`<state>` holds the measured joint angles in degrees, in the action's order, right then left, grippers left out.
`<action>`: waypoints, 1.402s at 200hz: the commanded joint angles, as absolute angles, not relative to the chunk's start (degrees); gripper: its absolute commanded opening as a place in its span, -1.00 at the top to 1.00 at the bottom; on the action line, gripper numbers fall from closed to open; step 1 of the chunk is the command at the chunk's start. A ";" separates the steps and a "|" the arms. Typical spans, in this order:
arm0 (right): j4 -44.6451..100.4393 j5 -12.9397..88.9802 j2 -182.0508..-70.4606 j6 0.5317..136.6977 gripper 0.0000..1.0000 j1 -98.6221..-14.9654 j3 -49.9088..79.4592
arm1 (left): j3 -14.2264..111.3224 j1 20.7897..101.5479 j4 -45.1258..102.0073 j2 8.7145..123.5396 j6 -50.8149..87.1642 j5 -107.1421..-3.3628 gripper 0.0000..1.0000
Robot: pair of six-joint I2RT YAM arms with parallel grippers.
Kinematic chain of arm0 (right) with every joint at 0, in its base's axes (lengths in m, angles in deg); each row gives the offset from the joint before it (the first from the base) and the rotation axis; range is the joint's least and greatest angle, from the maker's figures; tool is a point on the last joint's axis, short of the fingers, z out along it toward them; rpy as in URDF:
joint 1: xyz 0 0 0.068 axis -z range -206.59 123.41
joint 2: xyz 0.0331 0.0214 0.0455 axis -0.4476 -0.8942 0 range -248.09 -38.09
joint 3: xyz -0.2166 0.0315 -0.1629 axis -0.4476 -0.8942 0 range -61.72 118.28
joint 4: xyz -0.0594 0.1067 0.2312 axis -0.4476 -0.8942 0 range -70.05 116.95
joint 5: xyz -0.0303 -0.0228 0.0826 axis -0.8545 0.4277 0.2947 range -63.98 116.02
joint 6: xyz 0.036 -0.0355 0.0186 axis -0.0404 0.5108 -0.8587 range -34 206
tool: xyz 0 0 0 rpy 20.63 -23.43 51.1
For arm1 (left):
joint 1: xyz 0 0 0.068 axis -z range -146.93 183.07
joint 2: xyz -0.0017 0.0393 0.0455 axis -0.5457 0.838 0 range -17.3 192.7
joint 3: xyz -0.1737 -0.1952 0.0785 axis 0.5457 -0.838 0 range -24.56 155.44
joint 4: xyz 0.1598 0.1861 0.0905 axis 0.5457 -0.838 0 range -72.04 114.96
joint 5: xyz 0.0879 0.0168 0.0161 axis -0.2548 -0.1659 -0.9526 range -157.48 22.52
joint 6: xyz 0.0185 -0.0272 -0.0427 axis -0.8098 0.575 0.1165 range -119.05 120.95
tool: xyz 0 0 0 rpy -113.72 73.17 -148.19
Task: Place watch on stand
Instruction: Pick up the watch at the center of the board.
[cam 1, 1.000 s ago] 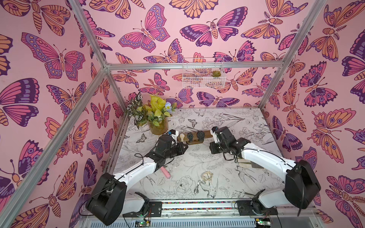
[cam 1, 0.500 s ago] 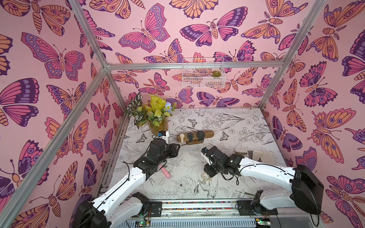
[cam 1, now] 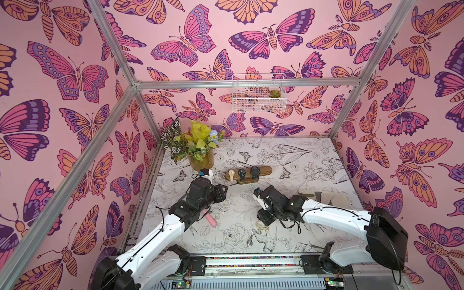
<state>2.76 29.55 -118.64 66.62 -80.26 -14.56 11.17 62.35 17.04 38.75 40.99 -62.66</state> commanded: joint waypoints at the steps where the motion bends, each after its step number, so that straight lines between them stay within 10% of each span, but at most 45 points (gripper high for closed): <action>1: 1.93 35.07 -120.00 68.67 0.20 -80.69 -13.55 | 9.97 62.00 16.08 39.04 40.51 -63.79 0.07; 136: 1.19 41.56 -124.12 69.05 0.18 -80.64 -16.52 | 11.05 60.32 16.65 41.76 39.71 -62.43 0.05; 280: 2.58 44.10 -124.18 69.11 1.00 -77.31 -16.45 | 12.72 58.03 19.55 45.49 38.97 -58.82 0.03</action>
<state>2.17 42.05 -125.09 69.44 -79.12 -16.20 11.19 58.70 18.04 44.28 40.00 -60.52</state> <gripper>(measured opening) 0.102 0.486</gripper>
